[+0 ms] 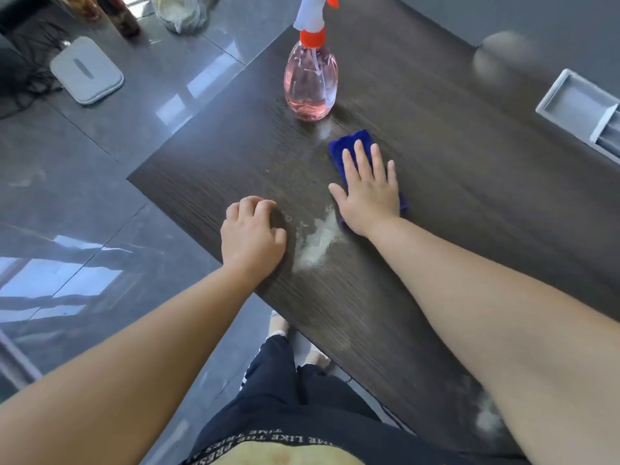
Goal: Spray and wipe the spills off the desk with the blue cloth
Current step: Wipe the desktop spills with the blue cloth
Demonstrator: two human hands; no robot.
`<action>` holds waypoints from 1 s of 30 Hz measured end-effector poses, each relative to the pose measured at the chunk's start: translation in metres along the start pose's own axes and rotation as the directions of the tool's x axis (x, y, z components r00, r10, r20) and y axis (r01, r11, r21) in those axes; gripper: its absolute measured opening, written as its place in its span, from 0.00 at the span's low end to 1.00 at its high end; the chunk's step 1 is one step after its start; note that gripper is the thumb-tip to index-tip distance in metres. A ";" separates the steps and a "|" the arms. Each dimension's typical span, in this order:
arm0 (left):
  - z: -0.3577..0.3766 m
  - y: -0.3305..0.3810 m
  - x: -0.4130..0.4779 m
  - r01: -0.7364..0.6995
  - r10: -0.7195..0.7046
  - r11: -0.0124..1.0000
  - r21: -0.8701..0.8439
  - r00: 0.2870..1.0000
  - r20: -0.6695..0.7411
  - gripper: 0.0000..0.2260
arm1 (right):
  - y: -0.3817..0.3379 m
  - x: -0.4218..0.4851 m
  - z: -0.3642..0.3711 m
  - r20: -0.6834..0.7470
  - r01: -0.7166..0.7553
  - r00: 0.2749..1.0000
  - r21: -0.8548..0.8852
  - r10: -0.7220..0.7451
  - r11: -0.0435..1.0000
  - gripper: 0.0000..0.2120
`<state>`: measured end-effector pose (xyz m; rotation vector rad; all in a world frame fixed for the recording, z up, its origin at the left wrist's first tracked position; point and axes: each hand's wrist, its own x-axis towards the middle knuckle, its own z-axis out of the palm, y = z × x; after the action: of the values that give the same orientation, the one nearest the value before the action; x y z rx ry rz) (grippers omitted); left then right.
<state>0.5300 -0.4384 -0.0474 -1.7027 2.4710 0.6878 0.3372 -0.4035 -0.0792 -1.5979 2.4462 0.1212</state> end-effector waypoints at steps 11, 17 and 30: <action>-0.010 -0.019 -0.017 0.075 -0.076 0.989 -0.125 0.997 -0.002 0.21 | 0.020 -0.015 0.007 0.029 0.260 0.965 -0.013 -0.259 0.966 0.28; -0.017 -0.031 -0.015 0.044 -0.041 0.994 -0.099 0.999 0.024 0.22 | -0.058 -0.035 0.007 0.071 0.319 0.946 -0.012 -0.318 0.948 0.31; -0.016 -0.049 -0.007 0.044 -0.050 0.972 -0.231 0.999 -0.021 0.18 | -0.075 -0.019 0.007 0.102 0.603 0.795 -0.027 -0.598 0.797 0.29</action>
<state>0.5794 -0.4527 -0.0469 -1.8501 2.4405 0.9873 0.4136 -0.4155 -0.0777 -2.2558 1.7636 0.1530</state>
